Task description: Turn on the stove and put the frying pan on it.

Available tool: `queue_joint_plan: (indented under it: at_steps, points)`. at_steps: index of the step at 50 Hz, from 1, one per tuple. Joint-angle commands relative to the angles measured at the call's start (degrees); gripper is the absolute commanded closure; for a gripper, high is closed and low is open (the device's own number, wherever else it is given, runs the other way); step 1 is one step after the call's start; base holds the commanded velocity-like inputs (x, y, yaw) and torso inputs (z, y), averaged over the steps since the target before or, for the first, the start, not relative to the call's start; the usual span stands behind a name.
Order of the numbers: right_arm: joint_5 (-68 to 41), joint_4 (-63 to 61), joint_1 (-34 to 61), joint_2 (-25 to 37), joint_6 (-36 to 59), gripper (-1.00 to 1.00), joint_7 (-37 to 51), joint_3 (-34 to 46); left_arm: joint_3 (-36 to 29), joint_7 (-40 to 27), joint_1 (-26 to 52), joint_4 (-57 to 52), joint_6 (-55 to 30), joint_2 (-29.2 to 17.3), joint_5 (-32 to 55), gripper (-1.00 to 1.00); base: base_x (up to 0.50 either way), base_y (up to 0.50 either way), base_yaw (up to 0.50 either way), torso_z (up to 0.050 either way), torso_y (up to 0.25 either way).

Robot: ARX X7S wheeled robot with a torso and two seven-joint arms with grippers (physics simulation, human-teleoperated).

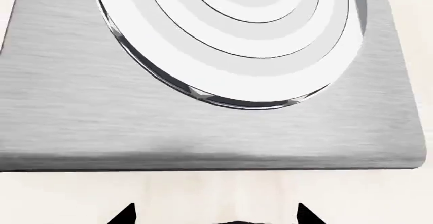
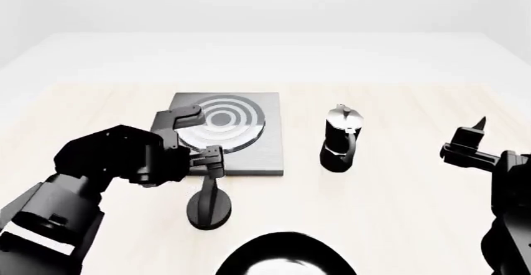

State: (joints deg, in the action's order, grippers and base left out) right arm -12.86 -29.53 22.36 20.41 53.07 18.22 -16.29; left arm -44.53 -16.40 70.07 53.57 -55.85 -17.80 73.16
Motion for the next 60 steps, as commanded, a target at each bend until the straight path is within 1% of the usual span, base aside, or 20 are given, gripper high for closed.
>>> queue_joint_plan:
  at_steps: [1,6,7,10,12,14,15,18,19,22,23,24,25,26,27,28,31,37,44,60]
  points:
    - [-0.26,-0.03,0.79,0.15,0.70,-1.00,0.17,0.49,12.93,-18.21,-2.75,-28.89,-2.84,-10.37,13.39,-1.00,0.00,0.00,0.00,0.000,0.000]
    - [-0.82,0.04,1.36,0.20,1.66,-1.00,-0.09,0.67,20.32,-39.36,3.23,-36.70,-10.95,-15.26,35.38,-1.00,0.00,0.00,0.00,0.000,0.000]
    - [-0.94,-0.09,1.54,0.26,1.97,-1.00,-0.10,0.60,22.34,-39.35,3.43,-39.10,-11.09,-16.07,39.44,-1.00,0.00,0.00,0.00,0.000,0.000]
    - [-1.32,-0.24,1.81,0.31,2.41,-1.00,-0.25,0.35,21.60,-38.99,8.06,-46.22,-16.54,-19.95,38.13,-1.00,0.00,0.00,0.00,0.000,0.000]
    - [-1.24,0.20,1.79,0.26,2.06,-1.00,-0.23,0.50,22.28,-32.43,10.49,-51.21,-19.79,-22.00,32.29,-1.00,0.00,0.00,0.00,0.000,0.000]
    - [-1.39,0.63,1.60,0.20,1.79,-1.00,-0.46,0.50,19.39,-39.60,11.90,-50.97,-21.67,-25.61,44.24,-1.00,0.00,0.00,0.00,0.000,0.000]
    - [-1.64,0.71,1.65,0.26,2.00,-1.00,-0.67,0.34,19.18,-37.14,11.64,-54.07,-25.71,-27.81,47.65,-1.00,0.00,0.00,0.00,0.000,0.000]
    - [-2.40,0.54,1.92,0.31,2.65,-1.00,-1.10,-0.30,17.82,-35.40,12.62,-60.06,-33.05,-30.30,46.71,-1.00,0.00,0.00,0.00,0.000,0.000]
    - [-3.19,0.21,2.29,0.23,3.40,-1.00,-1.49,-0.88,14.66,-37.01,12.95,-62.02,-32.84,-32.54,50.52,-1.00,0.00,0.00,0.00,0.000,0.000]
    - [-4.25,-0.03,2.76,0.06,4.18,-1.00,-2.09,-1.37,9.38,-28.93,14.55,-73.71,-34.04,-35.91,45.53,-1.00,0.00,0.00,0.00,0.000,0.000]
    - [-4.22,-0.03,2.74,0.11,4.17,-1.00,-2.08,-1.27,10.88,-24.40,13.18,-77.98,-33.91,-36.32,44.22,-1.00,0.00,0.00,0.00,0.000,0.000]
    - [-4.33,-0.05,2.72,0.10,4.18,-1.00,-2.15,-1.31,8.68,-25.50,13.36,-78.34,-33.07,-37.37,46.07,-1.00,0.00,0.00,0.00,0.000,0.000]
    - [-4.50,0.08,2.68,0.01,4.17,-1.00,-2.25,-1.54,8.28,-19.48,13.45,-84.79,-34.03,-37.91,41.96,-1.00,0.00,0.00,0.00,0.000,0.000]
    - [-4.49,0.10,2.64,0.01,4.12,-1.00,-2.21,-1.55,7.67,-19.07,12.97,-84.46,-32.79,-38.89,43.61,-1.00,0.00,0.00,0.00,0.000,0.000]
    - [-4.52,0.10,2.61,0.00,4.12,-1.00,-2.21,-1.57,6.61,-19.64,13.39,-84.79,-33.13,-39.17,42.96,-1.00,0.00,0.00,0.00,0.000,0.000]
    - [-4.58,0.14,2.63,-0.04,4.20,-1.00,-2.20,-1.59,8.75,-15.82,11.62,-86.88,-33.25,-39.31,42.44,-1.00,0.00,0.00,0.00,0.000,0.000]
    - [-5.08,0.47,2.96,-0.23,4.64,-1.00,-2.37,-1.78,5.23,-11.79,12.49,-91.55,-33.02,-40.78,42.28,-1.00,0.00,0.00,0.00,0.000,0.000]
    - [-5.22,1.05,3.69,-0.56,5.45,-1.00,-1.67,-2.26,-2.59,-16.21,16.78,-95.48,-30.03,-41.68,51.92,-1.00,0.00,0.00,0.00,0.000,0.000]
    - [-5.02,0.94,4.39,-0.58,6.76,-1.00,-0.50,-2.67,-7.68,-19.38,16.41,-99.16,-27.80,-40.96,55.26,-1.00,0.00,0.00,0.00,0.000,0.000]
    - [-5.14,1.24,4.82,-0.75,7.26,-1.00,0.40,-3.28,-10.30,-20.50,12.04,-103.19,-25.24,-41.11,54.50,-1.00,0.00,0.00,0.00,0.000,0.000]
